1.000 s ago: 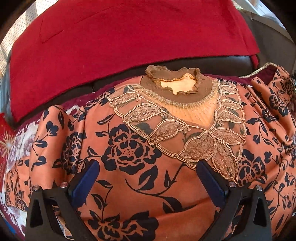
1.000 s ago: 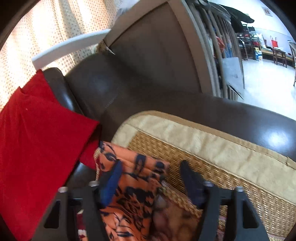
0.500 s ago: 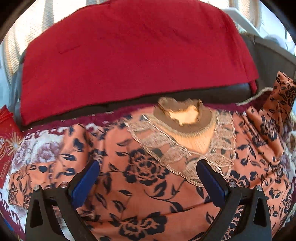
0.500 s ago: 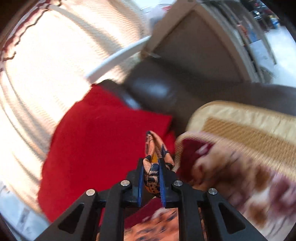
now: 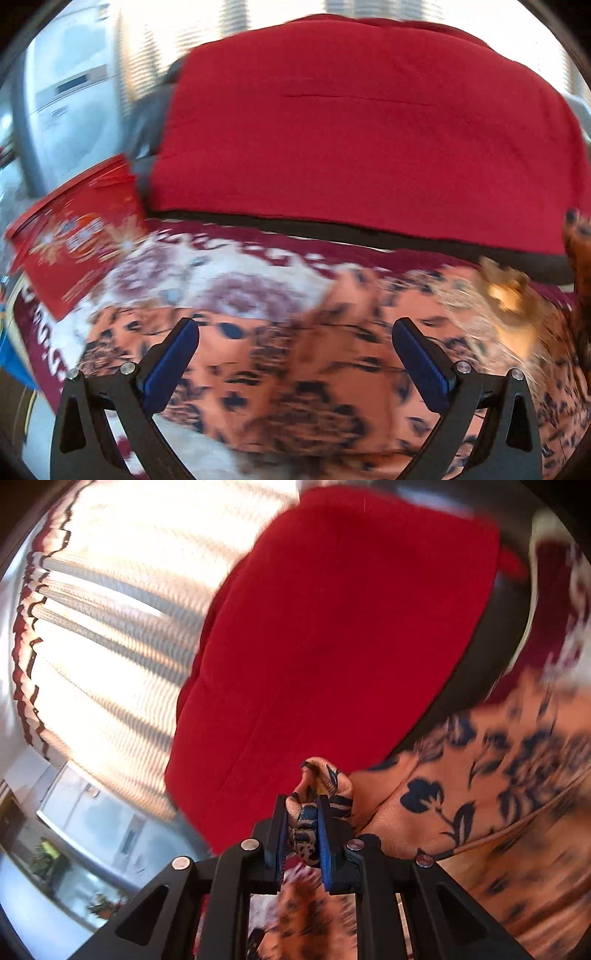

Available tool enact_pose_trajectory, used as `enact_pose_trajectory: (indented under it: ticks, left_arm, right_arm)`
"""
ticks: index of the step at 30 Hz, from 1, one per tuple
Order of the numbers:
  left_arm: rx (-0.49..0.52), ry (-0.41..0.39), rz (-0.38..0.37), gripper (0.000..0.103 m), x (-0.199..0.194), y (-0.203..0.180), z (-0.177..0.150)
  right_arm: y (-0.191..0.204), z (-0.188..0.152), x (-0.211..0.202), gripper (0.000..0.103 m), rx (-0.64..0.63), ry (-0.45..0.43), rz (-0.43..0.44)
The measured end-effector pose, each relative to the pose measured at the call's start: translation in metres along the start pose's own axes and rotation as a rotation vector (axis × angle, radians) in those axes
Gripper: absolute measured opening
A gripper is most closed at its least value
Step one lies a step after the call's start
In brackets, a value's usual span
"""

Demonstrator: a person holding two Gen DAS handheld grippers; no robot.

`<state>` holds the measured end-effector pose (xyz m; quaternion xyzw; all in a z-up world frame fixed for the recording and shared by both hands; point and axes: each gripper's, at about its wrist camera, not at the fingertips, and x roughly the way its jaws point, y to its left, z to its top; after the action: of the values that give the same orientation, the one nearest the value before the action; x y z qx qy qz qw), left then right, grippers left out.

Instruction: Fold small clothes

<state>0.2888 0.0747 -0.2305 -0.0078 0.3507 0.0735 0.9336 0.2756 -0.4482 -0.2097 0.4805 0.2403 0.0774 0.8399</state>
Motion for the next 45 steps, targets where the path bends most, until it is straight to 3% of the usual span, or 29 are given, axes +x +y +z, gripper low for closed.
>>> enact_pose_trajectory:
  ticks: [6,8,10,11,12,13,16,19,22,23,24,26,29,32,37,41,45]
  left_arm:
    - [-0.099,0.008,0.037,0.103,0.002,0.042,0.0]
    - [-0.118,0.003,0.032,0.103,0.0,0.049,0.0]
    - [-0.116,-0.001,0.034,0.103,-0.001,0.05,-0.001]
    - [-0.113,-0.002,0.034,0.103,-0.002,0.049,-0.002]
    - [-0.109,-0.003,0.034,0.103,-0.002,0.048,-0.002]
    - [-0.106,-0.004,0.033,0.103,-0.002,0.047,-0.001]
    - [-0.086,-0.01,0.026,0.103,-0.005,0.039,-0.001]
    - [-0.064,-0.019,0.023,0.103,-0.008,0.032,-0.001]
    - [-0.061,-0.009,0.003,0.103,-0.007,0.025,-0.003]
    - [-0.057,-0.006,-0.009,0.103,-0.007,0.021,-0.004]
    - [-0.049,-0.003,-0.021,0.103,-0.008,0.016,-0.005]
    - [-0.012,-0.001,-0.066,0.103,-0.01,-0.002,-0.009]
    - [0.085,0.003,-0.153,0.103,-0.016,-0.039,-0.017]
    - [0.205,0.001,-0.201,0.103,-0.021,-0.081,-0.027]
    - [0.293,0.055,-0.239,0.103,-0.015,-0.128,-0.038]
    - [0.31,0.135,-0.251,0.103,0.004,-0.147,-0.048]
    - [0.358,0.214,-0.201,0.103,0.028,-0.157,-0.065]
  right_arm:
    - [0.011,-0.077,0.072,0.016,0.118,0.118,0.105]
    - [0.015,-0.093,0.087,0.02,0.136,0.15,0.107]
    - [0.023,-0.107,0.099,0.038,0.138,0.193,0.103]
    - [0.027,-0.113,0.105,0.053,0.14,0.233,0.101]
    - [0.03,-0.115,0.109,0.087,0.143,0.261,0.098]
    - [0.033,-0.117,0.111,0.093,0.142,0.282,0.095]
    - [0.042,-0.112,0.088,0.093,0.052,0.243,0.117]
    - [0.04,-0.092,0.061,0.092,-0.13,0.202,0.011]
    - [0.018,-0.071,0.033,0.09,-0.23,0.16,-0.121]
    - [0.008,-0.065,0.025,0.079,-0.252,0.157,-0.151]
    - [-0.007,-0.06,0.015,0.061,-0.291,0.162,-0.207]
    - [-0.024,-0.051,0.003,0.054,-0.327,0.172,-0.305]
    - [-0.06,-0.041,-0.018,0.052,-0.306,0.14,-0.387]
    - [-0.093,-0.023,-0.036,0.052,-0.189,0.088,-0.443]
    - [-0.095,-0.003,-0.038,0.052,-0.195,0.049,-0.438]
    - [-0.105,-0.005,-0.014,0.052,-0.137,0.091,-0.422]
    - [-0.119,-0.013,0.01,0.053,-0.127,0.173,-0.493]
